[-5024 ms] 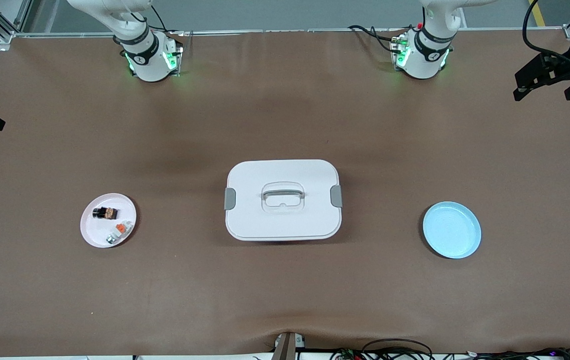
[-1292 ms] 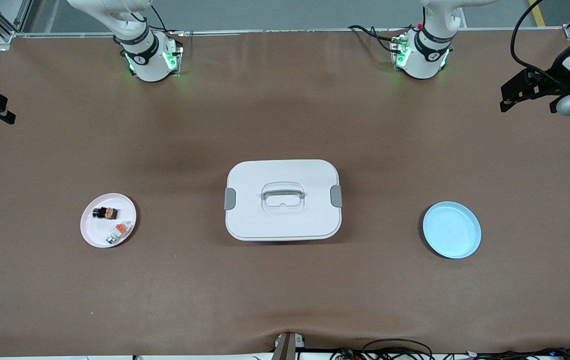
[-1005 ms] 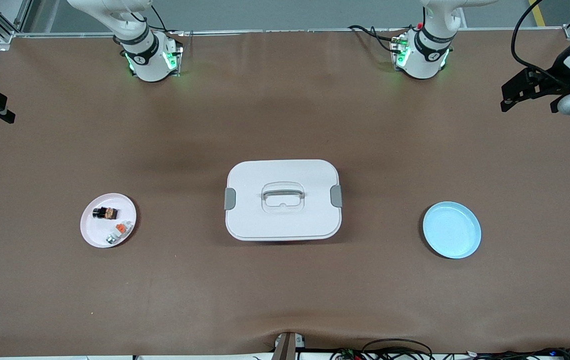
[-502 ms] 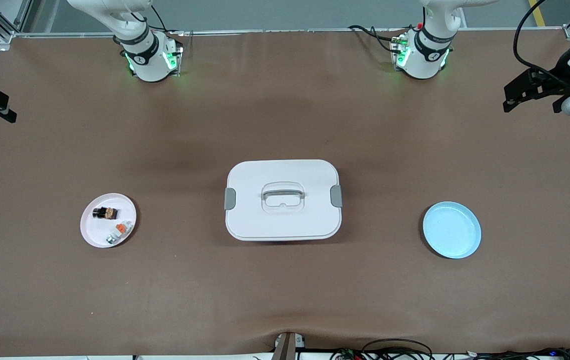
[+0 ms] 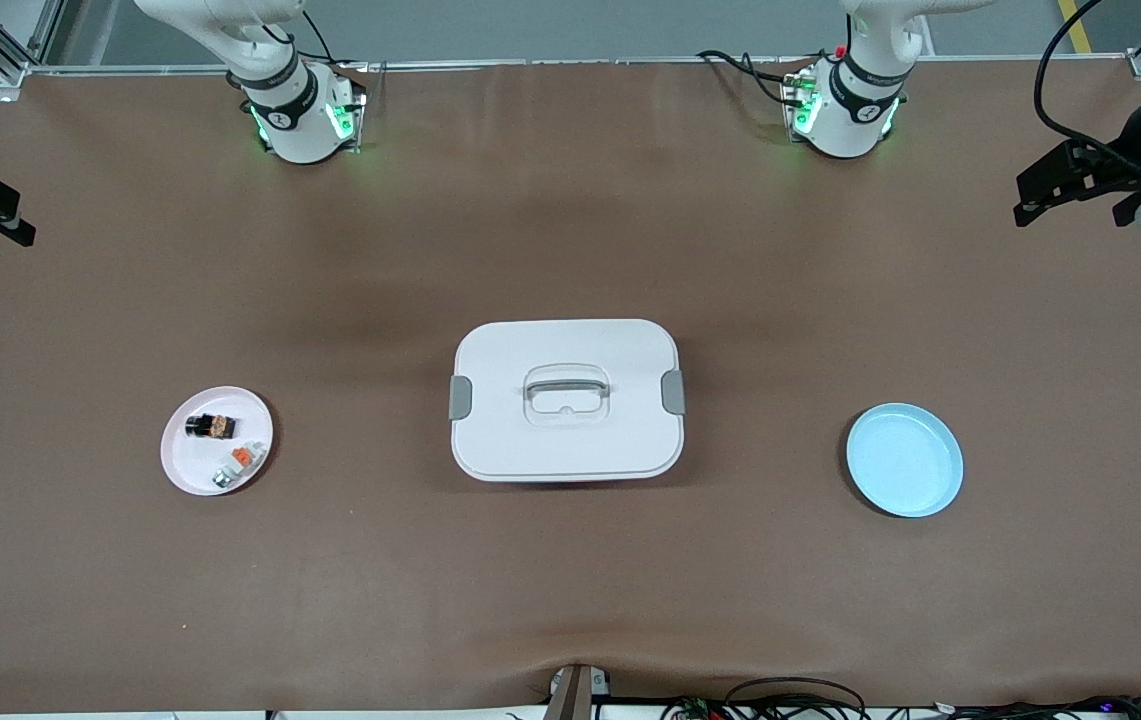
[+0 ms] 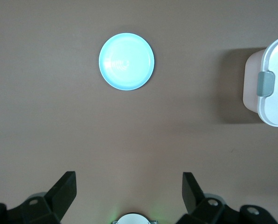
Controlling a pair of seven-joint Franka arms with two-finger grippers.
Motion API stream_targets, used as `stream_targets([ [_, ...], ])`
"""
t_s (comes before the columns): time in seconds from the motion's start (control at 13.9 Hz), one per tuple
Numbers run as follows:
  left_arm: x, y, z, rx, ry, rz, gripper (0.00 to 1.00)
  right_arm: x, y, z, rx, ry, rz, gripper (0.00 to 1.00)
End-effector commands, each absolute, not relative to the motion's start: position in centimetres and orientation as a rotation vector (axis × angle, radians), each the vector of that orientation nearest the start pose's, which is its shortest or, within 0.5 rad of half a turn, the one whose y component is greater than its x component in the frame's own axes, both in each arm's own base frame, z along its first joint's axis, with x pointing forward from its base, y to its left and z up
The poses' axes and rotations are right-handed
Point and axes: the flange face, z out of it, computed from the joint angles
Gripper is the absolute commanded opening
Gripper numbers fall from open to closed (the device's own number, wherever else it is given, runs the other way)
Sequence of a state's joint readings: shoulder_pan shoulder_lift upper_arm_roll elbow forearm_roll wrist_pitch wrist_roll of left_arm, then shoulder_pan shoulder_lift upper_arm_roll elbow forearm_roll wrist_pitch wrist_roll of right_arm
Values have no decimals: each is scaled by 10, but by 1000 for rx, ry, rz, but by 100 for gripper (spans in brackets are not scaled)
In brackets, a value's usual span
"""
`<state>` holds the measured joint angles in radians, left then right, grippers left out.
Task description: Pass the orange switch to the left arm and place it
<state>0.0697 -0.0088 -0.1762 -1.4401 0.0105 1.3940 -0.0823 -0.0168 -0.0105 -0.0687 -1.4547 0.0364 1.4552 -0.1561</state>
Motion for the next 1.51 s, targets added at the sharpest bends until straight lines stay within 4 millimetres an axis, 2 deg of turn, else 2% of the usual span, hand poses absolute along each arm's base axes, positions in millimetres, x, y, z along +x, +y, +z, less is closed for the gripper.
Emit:
stream_targets([
  [0.0,528,-52,681,-3114,18,54,100,531,-42,681,-3104,-70,-35,100],
  [0.22,527,-51,682,-3114,18,49,100,530,-41,682,-3103,-6,-26,100],
  [0.5,523,-46,688,-3114,1,33,100,530,-41,682,-3100,-6,-29,100],
  [1.15,525,-46,683,-3112,3,47,100,537,-48,677,-3134,8,-51,100],
  [1.29,525,-46,683,-3112,3,47,100,548,-57,666,-3133,34,-69,100],
  [1.44,525,-47,683,-3112,6,47,100,561,-57,642,-3133,33,-55,100],
])
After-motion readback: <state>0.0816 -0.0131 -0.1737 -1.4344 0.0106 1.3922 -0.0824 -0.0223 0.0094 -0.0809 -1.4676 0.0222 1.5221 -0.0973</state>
